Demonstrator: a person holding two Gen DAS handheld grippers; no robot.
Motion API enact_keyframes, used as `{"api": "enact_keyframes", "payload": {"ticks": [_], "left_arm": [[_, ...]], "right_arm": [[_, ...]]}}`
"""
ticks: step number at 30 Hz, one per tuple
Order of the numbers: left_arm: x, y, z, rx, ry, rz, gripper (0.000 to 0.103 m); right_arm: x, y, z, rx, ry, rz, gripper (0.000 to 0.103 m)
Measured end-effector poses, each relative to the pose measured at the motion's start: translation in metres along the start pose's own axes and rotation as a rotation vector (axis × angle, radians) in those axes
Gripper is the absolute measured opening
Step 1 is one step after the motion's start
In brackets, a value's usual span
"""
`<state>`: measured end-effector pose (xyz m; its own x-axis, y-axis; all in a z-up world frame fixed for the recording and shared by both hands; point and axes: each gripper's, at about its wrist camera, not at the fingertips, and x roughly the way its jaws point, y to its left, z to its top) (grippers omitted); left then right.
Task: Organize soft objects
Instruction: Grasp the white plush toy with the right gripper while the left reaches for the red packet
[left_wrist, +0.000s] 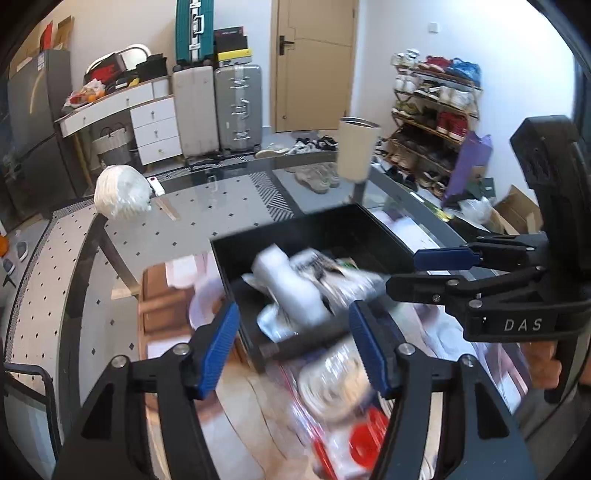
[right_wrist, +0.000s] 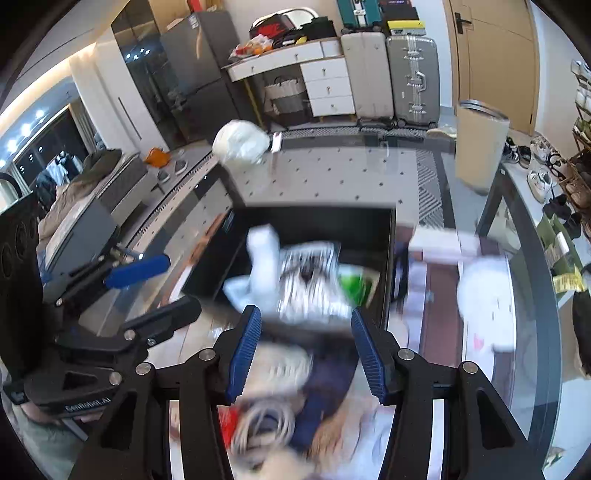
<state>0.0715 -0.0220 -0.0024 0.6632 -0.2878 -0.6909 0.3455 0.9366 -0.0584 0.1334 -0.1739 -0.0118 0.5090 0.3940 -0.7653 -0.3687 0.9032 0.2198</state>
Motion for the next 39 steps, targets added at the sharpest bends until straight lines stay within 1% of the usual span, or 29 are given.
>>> {"api": "enact_keyframes", "payload": {"ticks": [1,4,6,9,12,13,15,16,18,20,21,22,24,25,29,30,32,33,34,35,37,38,39], "left_arm": [[-0.003,-0.003,-0.009,-0.001,0.007,-0.011,0.076],[-0.005,-0.012,-0.035,0.001,0.051,-0.039,0.076],[-0.004,-0.020,-0.049,0.024,0.083,-0.046,0.076],[0.001,-0.030,-0.062,0.049,0.123,-0.045,0.076],[0.003,-0.042,-0.068,0.082,0.138,-0.057,0.076],[0.004,-0.046,-0.069,0.098,0.140,-0.051,0.077],[0.011,-0.051,-0.071,0.113,0.163,-0.035,0.077],[0.014,-0.052,-0.071,0.110,0.175,-0.025,0.077],[0.016,-0.045,-0.072,0.078,0.175,-0.029,0.077],[0.018,-0.039,-0.072,0.049,0.194,-0.040,0.071],[0.019,-0.037,-0.073,0.042,0.200,-0.033,0.059],[0.022,-0.034,-0.075,0.041,0.215,-0.011,0.054],[0.025,-0.030,-0.077,0.046,0.231,0.033,0.053],[0.026,-0.028,-0.077,0.043,0.237,0.042,0.049],[0.027,-0.022,-0.077,0.012,0.252,0.021,0.048],[0.026,-0.023,-0.077,0.014,0.250,0.021,0.049],[0.023,-0.023,-0.076,0.028,0.247,0.010,0.060],[0.020,-0.022,-0.074,0.036,0.242,0.000,0.076],[0.016,-0.021,-0.073,0.046,0.240,-0.014,0.084],[0.013,-0.021,-0.072,0.066,0.243,-0.031,0.084],[0.004,-0.021,-0.070,0.108,0.218,-0.061,0.084],[0.001,-0.021,-0.069,0.124,0.213,-0.075,0.085],[0.000,-0.020,-0.070,0.137,0.223,-0.095,0.085]], "right_arm": [[-0.004,0.002,-0.012,0.001,0.008,0.010,0.052],[-0.011,0.008,-0.040,-0.006,0.033,0.025,0.052],[-0.013,0.011,-0.064,0.001,0.067,0.051,0.052],[-0.010,0.014,-0.096,-0.004,0.127,0.054,0.052],[-0.005,0.019,-0.116,-0.003,0.175,0.072,0.052],[-0.004,0.022,-0.122,-0.007,0.190,0.082,0.052],[-0.002,0.026,-0.129,-0.018,0.194,0.074,0.052],[-0.002,0.028,-0.130,-0.027,0.187,0.064,0.053],[-0.001,0.033,-0.131,-0.047,0.186,0.050,0.053],[0.000,0.038,-0.132,-0.064,0.184,0.039,0.053],[-0.001,0.040,-0.133,-0.072,0.183,0.036,0.053],[-0.001,0.043,-0.134,-0.087,0.183,0.028,0.054],[0.004,0.048,-0.132,-0.111,0.180,0.013,0.056],[0.005,0.050,-0.133,-0.119,0.183,0.010,0.058],[0.005,0.056,-0.136,-0.169,0.188,-0.013,0.062],[0.008,0.062,-0.138,-0.188,0.188,-0.024,0.062],[0.010,0.061,-0.137,-0.214,0.191,-0.028,0.062],[0.010,0.058,-0.136,-0.217,0.197,-0.019,0.062],[0.010,0.053,-0.133,-0.217,0.199,-0.019,0.062],[0.012,0.049,-0.130,-0.213,0.200,-0.033,0.062],[0.011,0.033,-0.126,-0.185,0.194,-0.094,0.062],[0.010,0.027,-0.124,-0.171,0.192,-0.109,0.062],[0.008,0.019,-0.122,-0.151,0.186,-0.122,0.062]]}}
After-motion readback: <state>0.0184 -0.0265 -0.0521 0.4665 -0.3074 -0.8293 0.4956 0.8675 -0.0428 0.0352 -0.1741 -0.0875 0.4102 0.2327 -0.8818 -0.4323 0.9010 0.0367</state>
